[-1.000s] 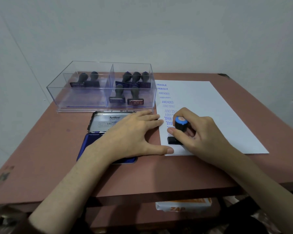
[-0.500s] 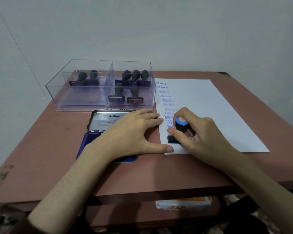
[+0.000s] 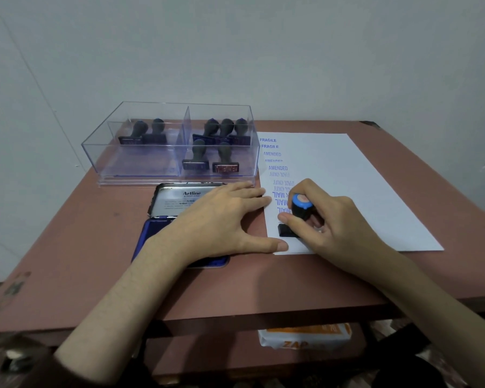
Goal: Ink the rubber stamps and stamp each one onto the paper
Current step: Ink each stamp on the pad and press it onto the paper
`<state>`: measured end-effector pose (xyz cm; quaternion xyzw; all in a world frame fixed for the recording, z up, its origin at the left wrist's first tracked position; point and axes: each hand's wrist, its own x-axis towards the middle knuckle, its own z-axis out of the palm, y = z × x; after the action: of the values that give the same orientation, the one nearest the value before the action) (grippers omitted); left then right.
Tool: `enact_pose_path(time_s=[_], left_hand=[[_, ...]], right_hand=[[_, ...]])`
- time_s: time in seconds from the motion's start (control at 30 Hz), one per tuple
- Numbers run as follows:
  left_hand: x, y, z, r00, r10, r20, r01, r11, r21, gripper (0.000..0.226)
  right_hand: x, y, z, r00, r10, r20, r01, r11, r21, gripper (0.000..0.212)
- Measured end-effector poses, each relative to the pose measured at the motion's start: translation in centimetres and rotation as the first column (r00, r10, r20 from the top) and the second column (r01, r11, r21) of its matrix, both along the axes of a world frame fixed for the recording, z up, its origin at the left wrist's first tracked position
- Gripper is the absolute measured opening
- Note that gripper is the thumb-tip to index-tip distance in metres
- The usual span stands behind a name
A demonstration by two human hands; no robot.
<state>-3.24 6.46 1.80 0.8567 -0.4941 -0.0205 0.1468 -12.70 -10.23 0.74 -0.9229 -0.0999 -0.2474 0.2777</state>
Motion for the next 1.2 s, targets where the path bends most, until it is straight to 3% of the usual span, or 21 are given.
enact_pose_path(time_s=[0.13,0.2,0.23,0.3,0.37,0.5,0.6,0.67,0.83,1.03,1.2], left_hand=[[-0.1,0.0,0.1,1.000,0.006,0.005,-0.006,1.000,0.007,0.090],[0.0,-0.1,0.2,1.000,0.006,0.005,-0.006,1.000,0.010,0.090],[0.0,-0.1,0.2,1.000,0.006,0.002,-0.006,1.000,0.011,0.089],[0.1,-0.2,0.2,1.000,0.005,-0.001,-0.005,1.000,0.010,0.089],[0.1,-0.2,0.3,1.000,0.004,-0.001,-0.004,1.000,0.005,0.089],[0.2,-0.1,0.2,1.000,-0.013,-0.018,0.013,0.999,-0.046,0.083],[0.4,0.7,0.6,1.000,0.007,-0.025,-0.012,0.982,-0.191,0.056],[1.0,2.0,0.7,0.995,0.103,0.001,-0.098,0.950,-0.298,0.037],[3.3,6.2,0.1,0.926,0.369,0.085,-0.314,0.873,-0.374,0.018],[4.2,8.6,-1.2,0.843,0.529,0.099,-0.471,0.814,-0.339,0.021],[3.9,8.5,-1.9,0.822,0.558,0.117,-0.501,0.805,-0.318,0.030]], right_hand=[[-0.1,-0.2,0.3,1.000,0.004,-0.016,-0.004,1.000,-0.009,0.017],[0.1,-0.5,0.4,0.998,-0.017,-0.062,0.024,0.994,0.107,0.018],[0.3,-0.7,0.6,0.995,-0.022,-0.101,0.045,0.970,0.238,0.017],[0.5,-1.0,1.0,0.985,-0.012,-0.172,0.106,0.829,0.549,0.015],[0.7,-1.3,1.6,0.975,-0.003,-0.222,0.172,0.645,0.745,0.013],[1.3,-1.3,2.9,0.960,0.078,-0.270,0.206,0.460,0.864,0.015],[2.2,-0.4,3.6,0.943,0.179,-0.280,0.186,0.411,0.892,0.016],[2.7,0.6,3.7,0.940,0.211,-0.269,0.156,0.438,0.885,0.012],[3.9,4.6,3.3,0.925,0.243,-0.292,0.054,0.677,0.734,0.008],[4.6,9.0,2.5,0.951,0.227,-0.208,-0.125,0.902,0.413,0.012],[5.0,10.2,2.4,0.966,0.231,-0.115,-0.204,0.957,0.205,0.013]])
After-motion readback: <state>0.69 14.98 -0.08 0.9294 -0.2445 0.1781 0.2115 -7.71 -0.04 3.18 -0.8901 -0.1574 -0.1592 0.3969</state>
